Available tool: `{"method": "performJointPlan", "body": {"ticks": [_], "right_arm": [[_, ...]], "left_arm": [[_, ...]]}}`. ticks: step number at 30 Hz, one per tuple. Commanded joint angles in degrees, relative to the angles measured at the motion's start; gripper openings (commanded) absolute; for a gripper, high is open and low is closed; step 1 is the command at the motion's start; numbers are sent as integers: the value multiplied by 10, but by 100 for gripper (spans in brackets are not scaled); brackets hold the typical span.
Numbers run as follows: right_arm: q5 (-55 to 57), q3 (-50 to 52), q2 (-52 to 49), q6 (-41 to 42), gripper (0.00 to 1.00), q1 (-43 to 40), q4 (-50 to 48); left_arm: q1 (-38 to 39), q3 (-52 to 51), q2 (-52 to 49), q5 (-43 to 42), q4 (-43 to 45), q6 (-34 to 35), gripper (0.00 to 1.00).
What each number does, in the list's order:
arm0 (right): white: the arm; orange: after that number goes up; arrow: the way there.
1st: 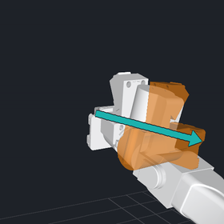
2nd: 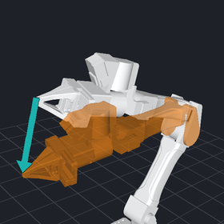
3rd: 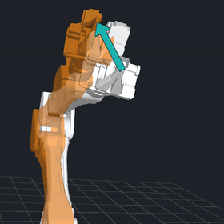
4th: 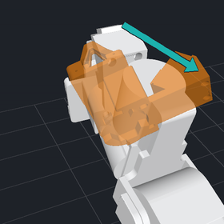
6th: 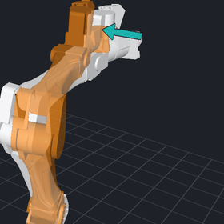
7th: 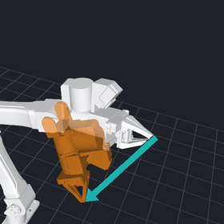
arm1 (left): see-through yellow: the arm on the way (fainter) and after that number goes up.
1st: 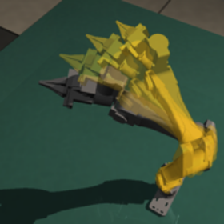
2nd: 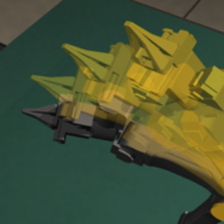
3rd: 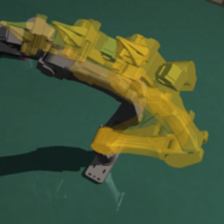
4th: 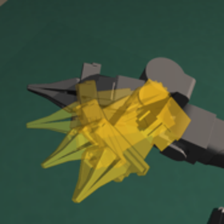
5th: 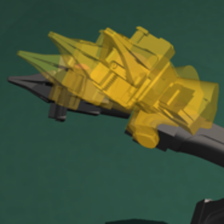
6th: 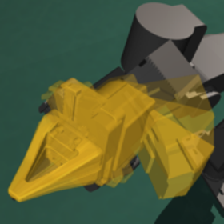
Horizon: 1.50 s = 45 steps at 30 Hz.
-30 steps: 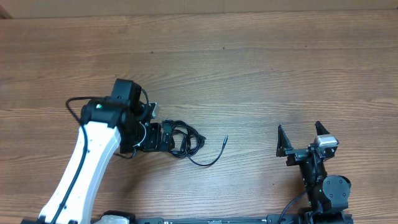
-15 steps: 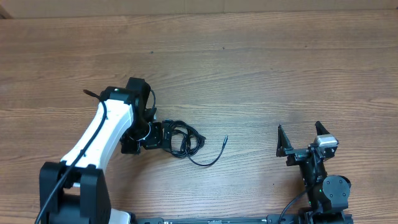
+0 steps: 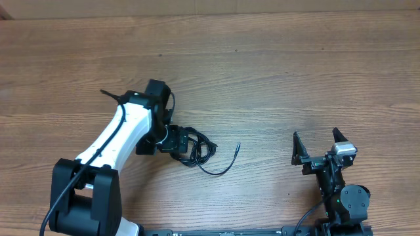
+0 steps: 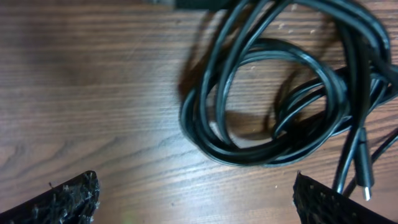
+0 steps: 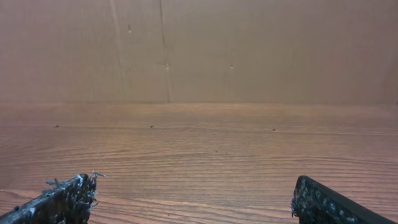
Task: Untangle cables
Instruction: 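Close the left gripper on the cable bundle near the plugs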
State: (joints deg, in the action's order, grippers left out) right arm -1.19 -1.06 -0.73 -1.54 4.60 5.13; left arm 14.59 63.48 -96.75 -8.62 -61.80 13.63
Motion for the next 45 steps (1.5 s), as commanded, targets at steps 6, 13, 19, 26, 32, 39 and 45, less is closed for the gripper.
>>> {"method": "performJointPlan", "body": {"ticks": [6,13,19,26,32,39,45], "right_arm": [[5,6,5,-2,100,3,-3],[5,6,6,-2,100,3,-3],[5,6,5,-3,100,3,-3],[5,6,5,-2,100,3,-3],[5,6,6,-3,100,3,-3],[5,6,6,-2,100,3,-3],[5,6,6,-3,100,3,-3]], "left_arm": [[18,-6,-7,34,38,23,100],[20,-30,-7,65,55,38,100],[20,-56,-7,64,88,38,100],[21,-100,-7,62,143,38,100],[21,-140,-7,58,205,53,100],[21,-140,-7,54,221,59,74],[21,-140,-7,45,242,59,34]]}}
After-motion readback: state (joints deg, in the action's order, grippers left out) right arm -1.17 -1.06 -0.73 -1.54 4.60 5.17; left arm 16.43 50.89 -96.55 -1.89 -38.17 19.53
